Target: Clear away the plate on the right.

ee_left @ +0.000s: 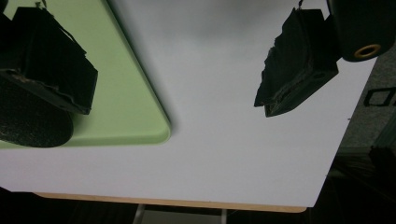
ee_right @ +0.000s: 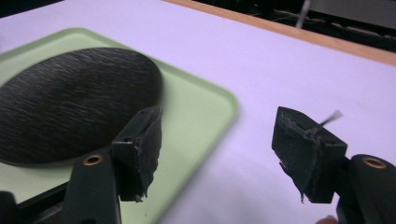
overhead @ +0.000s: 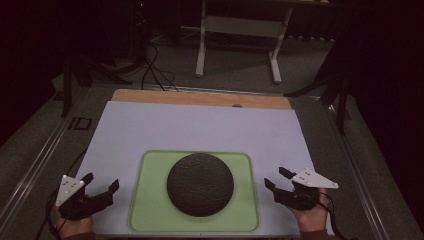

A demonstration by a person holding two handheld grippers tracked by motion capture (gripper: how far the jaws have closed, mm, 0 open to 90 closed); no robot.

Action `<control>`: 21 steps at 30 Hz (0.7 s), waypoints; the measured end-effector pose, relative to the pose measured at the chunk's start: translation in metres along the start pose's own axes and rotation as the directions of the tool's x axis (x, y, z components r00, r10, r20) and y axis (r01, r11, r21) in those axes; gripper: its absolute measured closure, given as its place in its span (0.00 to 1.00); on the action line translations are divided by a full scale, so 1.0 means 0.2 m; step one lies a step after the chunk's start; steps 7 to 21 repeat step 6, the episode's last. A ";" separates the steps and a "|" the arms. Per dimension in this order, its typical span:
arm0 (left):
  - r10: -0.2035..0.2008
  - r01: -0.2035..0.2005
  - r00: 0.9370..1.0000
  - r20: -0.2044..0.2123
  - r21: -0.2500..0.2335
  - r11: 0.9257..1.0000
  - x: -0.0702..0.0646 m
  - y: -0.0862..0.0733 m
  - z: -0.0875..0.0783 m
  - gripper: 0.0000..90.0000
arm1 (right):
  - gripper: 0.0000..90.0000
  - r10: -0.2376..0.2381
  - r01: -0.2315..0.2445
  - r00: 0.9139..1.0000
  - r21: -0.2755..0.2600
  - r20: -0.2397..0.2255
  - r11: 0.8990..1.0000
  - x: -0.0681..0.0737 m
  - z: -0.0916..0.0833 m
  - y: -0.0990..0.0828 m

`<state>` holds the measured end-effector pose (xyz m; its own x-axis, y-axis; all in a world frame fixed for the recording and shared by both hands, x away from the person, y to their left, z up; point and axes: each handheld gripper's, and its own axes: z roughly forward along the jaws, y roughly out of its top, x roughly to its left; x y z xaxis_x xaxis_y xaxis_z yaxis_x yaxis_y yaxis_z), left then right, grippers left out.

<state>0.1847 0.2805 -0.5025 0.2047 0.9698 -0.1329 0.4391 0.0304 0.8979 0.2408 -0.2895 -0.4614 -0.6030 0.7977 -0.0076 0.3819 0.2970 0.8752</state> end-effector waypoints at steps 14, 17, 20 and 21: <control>0.003 -0.003 1.000 -0.003 0.003 1.000 0.00 0.00 0.01 0.12 | 0.24 0.061 -0.060 0.996 -0.021 0.070 0.998 -0.12 -0.03 -0.10; 0.003 -0.003 1.000 -0.003 0.003 1.000 0.00 0.00 0.01 0.12 | 0.24 0.061 -0.060 0.996 -0.021 0.070 0.998 -0.12 -0.03 -0.10; 0.003 -0.003 1.000 -0.003 0.003 1.000 0.00 0.00 0.01 0.12 | 0.24 0.061 -0.060 0.996 -0.021 0.070 0.998 -0.12 -0.03 -0.10; 0.003 -0.003 1.000 -0.003 0.003 1.000 0.00 0.00 0.01 0.12 | 0.24 0.061 -0.060 0.996 -0.021 0.070 0.998 -0.12 -0.03 -0.10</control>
